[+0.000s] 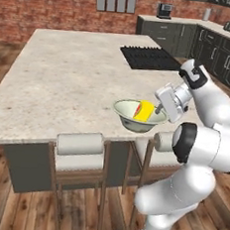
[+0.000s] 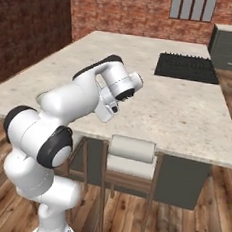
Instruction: Place the cup inside the bowl on the dining table and move the bowl to any counter.
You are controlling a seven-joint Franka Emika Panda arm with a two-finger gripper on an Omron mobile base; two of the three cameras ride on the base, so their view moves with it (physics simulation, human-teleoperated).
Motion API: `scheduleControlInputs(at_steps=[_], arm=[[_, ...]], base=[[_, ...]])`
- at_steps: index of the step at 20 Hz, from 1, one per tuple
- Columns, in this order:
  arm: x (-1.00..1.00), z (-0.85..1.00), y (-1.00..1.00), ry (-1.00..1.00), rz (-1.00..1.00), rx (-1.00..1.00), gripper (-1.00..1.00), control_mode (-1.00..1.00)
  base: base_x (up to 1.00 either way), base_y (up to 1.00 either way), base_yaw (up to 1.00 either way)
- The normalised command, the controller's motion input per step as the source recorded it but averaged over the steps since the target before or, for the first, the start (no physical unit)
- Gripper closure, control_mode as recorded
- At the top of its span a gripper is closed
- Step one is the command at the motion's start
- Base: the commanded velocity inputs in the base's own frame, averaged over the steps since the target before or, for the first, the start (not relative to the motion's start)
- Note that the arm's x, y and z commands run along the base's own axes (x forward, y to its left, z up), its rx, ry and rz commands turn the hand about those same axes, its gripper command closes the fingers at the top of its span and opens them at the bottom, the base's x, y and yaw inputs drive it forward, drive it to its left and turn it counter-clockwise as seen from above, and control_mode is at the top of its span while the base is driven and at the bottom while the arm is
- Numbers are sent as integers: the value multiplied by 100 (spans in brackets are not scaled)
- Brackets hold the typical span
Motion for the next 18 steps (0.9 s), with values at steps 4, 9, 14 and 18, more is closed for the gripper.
scheduleControlInputs(at_steps=[4,9,14,18], arm=[[0,0,0,0,0,0,100,100],[0,0,0,0,0,0,100,100],[0,0,0,0,0,0,100,100],[0,0,0,0,0,0,100,100]], base=[[5,-81,1],[25,-91,3],[8,-97,1],[0,-100,0]])
